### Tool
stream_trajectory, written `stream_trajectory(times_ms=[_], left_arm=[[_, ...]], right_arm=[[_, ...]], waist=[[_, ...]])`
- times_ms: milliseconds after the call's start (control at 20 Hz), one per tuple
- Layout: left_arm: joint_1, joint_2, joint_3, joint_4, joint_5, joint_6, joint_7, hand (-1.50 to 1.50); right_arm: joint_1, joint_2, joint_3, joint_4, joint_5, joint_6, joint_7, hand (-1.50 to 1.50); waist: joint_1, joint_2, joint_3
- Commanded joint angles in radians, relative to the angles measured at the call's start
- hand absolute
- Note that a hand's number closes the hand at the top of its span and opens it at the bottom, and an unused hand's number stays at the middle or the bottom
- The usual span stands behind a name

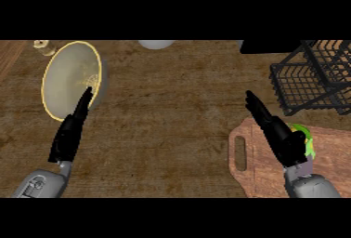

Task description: Pick the lemon from the cutting board and place it in the tiered basket

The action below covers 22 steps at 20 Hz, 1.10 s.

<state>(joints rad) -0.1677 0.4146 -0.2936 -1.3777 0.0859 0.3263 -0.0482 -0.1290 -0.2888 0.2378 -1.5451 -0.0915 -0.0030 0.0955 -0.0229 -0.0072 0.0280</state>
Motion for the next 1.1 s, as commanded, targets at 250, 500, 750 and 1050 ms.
stream_trajectory(times_ms=[250,500,750,1050], left_arm=[[-0.039,-0.09,0.026,-0.088,0.031,0.064,0.001,0.0],[-0.047,-0.122,0.003,-0.1,0.045,0.052,0.017,0.0],[-0.031,-0.14,-0.001,-0.119,0.046,0.064,0.018,0.0],[-0.006,-0.143,-0.024,-0.146,0.029,0.068,0.021,0.0]], right_arm=[[-0.154,-0.058,-0.349,0.001,-0.567,0.373,-0.176,1.5],[-0.084,-0.081,-0.374,0.222,-0.805,0.587,-0.021,-1.5],[-0.091,-0.27,-0.468,0.352,-1.032,0.958,0.013,-1.5],[-0.123,-0.566,-0.605,0.443,-0.952,1.257,-0.003,-1.5]], waist=[[0.021,0.007,-0.014],[0.032,0.023,-0.015],[0.037,0.02,-0.018],[0.04,0.015,-0.02]])
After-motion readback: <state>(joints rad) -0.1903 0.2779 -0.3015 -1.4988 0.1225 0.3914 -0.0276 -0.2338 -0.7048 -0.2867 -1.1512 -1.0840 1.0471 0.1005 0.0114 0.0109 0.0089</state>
